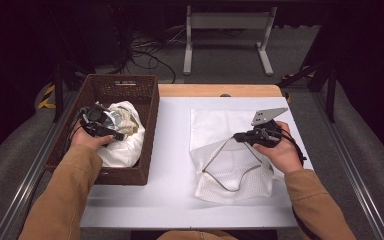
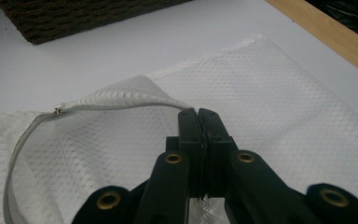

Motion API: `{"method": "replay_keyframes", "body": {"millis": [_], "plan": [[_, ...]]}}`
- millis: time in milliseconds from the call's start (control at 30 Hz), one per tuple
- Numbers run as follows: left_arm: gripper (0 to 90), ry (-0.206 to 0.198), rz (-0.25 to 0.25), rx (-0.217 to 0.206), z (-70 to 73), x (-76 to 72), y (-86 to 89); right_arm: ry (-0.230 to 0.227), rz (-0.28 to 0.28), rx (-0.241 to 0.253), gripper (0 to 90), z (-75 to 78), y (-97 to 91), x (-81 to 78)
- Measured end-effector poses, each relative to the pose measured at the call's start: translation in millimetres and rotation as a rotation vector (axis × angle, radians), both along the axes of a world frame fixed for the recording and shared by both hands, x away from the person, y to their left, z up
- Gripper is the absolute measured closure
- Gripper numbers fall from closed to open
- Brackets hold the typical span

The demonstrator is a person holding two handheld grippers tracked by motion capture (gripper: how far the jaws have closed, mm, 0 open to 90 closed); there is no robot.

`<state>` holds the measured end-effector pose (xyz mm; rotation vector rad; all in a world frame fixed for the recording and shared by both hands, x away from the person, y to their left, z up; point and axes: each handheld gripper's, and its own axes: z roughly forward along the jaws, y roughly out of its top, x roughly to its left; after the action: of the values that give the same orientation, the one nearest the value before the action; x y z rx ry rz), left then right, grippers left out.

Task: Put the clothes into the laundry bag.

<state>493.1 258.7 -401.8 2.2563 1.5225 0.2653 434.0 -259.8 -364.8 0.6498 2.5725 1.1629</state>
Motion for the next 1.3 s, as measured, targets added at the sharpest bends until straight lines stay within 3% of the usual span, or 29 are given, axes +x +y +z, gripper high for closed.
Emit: {"method": "replay_keyframes", "body": {"millis": [67,233,500,767,967,1133,1300], "plan": [[0.4,0.029,0.004,-0.006,-1.6,4.1,2.3,0.000,0.001,0.000,88.9,0.0,-0.1,-0.2],[1.1,0.043,0.004,0.017,-4.6,5.3,3.4,0.003,0.002,0.002,88.9,-0.7,-0.5,-0.7],[1.1,0.075,0.049,0.021,-11.1,8.2,8.2,0.004,0.005,0.003,88.8,-1.8,-1.0,-1.5],[0.0,0.066,0.055,-0.004,-20.2,8.2,11.0,0.004,0.010,0.003,88.8,-2.1,-1.8,-2.3],[0.0,0.065,0.059,0.014,-21.1,8.2,9.0,0.005,0.013,0.001,88.8,-2.9,-1.2,-2.8],[0.3,0.095,0.044,-0.057,-28.3,10.4,11.8,0.003,0.016,0.003,88.7,-3.0,0.4,-3.0],[5.2,0.112,0.020,-0.083,-27.9,10.4,9.8,0.005,0.018,0.007,88.7,-4.2,0.8,-2.8]]}}
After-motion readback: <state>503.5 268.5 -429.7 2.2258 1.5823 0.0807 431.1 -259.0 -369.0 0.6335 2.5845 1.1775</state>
